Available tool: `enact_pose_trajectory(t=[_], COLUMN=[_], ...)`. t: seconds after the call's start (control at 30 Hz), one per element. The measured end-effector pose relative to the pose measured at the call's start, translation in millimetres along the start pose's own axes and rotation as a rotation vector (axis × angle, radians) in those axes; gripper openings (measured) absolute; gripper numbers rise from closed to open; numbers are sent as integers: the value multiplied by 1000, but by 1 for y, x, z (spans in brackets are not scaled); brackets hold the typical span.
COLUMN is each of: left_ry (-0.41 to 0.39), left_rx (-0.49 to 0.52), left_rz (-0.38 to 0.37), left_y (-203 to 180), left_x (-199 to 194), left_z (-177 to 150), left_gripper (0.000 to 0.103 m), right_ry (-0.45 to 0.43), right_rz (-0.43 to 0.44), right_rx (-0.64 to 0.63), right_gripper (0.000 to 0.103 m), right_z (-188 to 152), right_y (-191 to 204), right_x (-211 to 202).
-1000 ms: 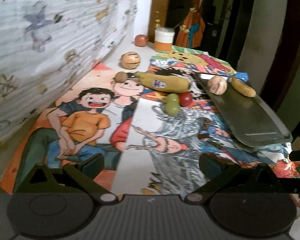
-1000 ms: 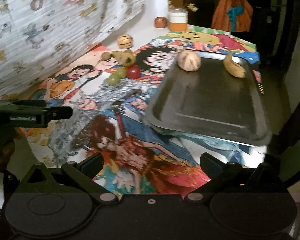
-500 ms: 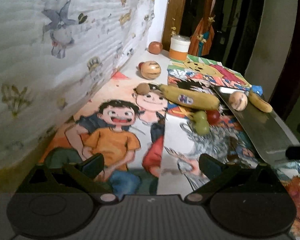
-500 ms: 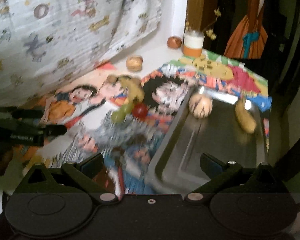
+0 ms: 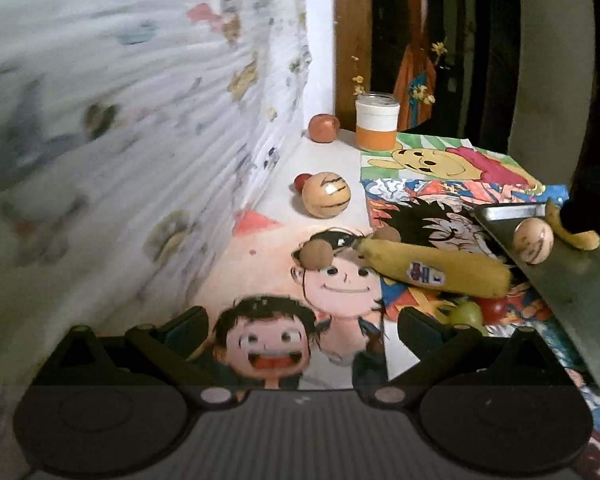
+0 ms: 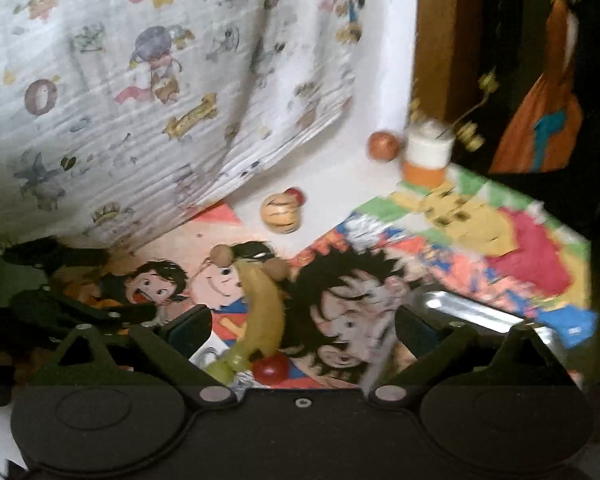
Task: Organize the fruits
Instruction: 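Grasp the stickered banana with the right tool while the left tool grasps a small brown fruit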
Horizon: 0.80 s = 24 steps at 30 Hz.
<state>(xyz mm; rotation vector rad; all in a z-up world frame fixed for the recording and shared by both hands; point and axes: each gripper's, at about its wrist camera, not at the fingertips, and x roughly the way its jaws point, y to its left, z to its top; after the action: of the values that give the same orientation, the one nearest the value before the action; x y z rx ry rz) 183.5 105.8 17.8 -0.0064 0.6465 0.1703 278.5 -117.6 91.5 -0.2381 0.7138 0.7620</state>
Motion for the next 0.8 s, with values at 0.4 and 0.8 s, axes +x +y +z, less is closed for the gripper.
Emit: enact_pose_trajectory(t=[0.4, 0.8], left_ry=[-27, -25], left_rx=[154, 170], left_rz=[60, 63], left_y=[-9, -2], left_x=[44, 66], left_z=[15, 19], left_gripper=[103, 100], right_ry=[150, 190], right_rz=[161, 223], right_rx=[-16, -45], right_gripper=[68, 44], right_z=[3, 1], right_y=[-9, -5], right_x=[80, 123])
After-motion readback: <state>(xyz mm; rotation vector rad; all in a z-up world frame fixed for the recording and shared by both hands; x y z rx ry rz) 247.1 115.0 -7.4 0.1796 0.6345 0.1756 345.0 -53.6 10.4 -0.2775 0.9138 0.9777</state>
